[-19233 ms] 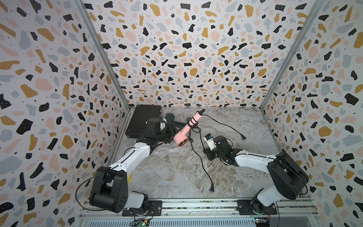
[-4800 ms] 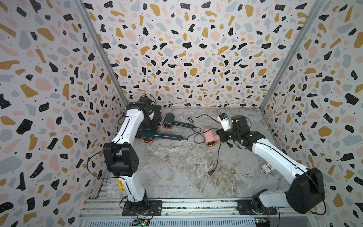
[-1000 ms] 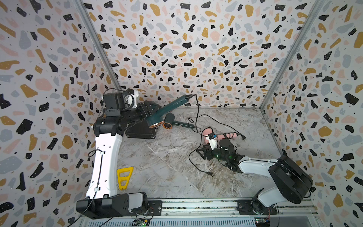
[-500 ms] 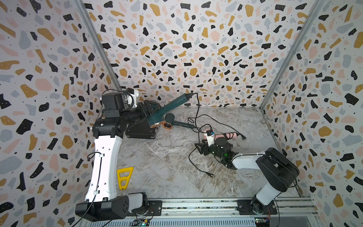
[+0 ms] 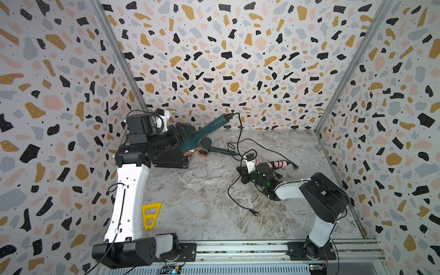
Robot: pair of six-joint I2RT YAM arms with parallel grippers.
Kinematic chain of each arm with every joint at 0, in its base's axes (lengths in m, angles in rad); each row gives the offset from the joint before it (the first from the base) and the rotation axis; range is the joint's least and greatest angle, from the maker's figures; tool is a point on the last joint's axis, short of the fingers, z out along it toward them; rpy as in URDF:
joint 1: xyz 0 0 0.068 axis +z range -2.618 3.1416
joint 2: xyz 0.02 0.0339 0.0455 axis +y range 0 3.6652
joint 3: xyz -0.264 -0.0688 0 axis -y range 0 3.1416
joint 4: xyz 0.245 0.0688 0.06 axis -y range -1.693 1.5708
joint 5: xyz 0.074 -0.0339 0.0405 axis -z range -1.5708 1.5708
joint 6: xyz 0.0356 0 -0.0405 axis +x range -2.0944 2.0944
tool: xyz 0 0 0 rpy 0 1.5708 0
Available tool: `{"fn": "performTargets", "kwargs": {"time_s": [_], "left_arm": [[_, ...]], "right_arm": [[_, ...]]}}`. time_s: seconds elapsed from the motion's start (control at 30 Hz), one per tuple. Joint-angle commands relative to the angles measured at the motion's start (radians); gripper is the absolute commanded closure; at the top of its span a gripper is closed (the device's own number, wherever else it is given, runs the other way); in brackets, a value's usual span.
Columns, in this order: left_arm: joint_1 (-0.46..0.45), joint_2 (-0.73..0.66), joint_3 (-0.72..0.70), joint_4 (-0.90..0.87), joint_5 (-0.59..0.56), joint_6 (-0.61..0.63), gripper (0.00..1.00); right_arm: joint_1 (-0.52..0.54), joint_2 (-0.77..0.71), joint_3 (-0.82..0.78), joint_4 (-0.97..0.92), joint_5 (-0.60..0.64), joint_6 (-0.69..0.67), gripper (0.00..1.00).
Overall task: Wrap the cord around the hair dryer
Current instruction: Wrap the power cord around the hair dryer.
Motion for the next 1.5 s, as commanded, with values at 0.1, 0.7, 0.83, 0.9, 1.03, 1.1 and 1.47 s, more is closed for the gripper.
{"fn": "performTargets", "kwargs": {"time_s": [0.1,0.7,0.83,0.9,1.03,1.1,1.47], "left_arm": [[-0.011,0.029,-0.024,0.034,-0.174,0.080,1.00],[-0.200,0.268,-0.032,-0.054,-0.660,0.362,1.00],[-0.225,0.303,-0.014,-0.090,-0.626,0.391,1.00],[-0.250,0.321,-0.001,-0.124,-0.603,0.430,1.00],[-0.296,0.342,-0.010,-0.171,-0.528,0.521,1.00],[-0.319,0.343,-0.020,-0.200,-0.490,0.579,1.00],[-0.346,0.216,-0.098,-0.103,0.059,0.645,1.00]], "right_arm": [[0.002,-0.188,-0.005,-0.379,-0.093,-0.075,1.00],[0.152,-0.462,0.367,-1.366,0.428,-0.572,1.00],[0.197,-0.450,0.432,-1.367,0.473,-0.667,1.00],[0.197,-0.432,0.468,-1.364,0.519,-0.702,1.00],[0.192,-0.377,0.561,-1.372,0.614,-0.763,1.00],[0.179,-0.359,0.613,-1.367,0.602,-0.768,1.00],[-0.107,-0.281,0.720,-1.342,0.254,-0.581,1.00]]}}
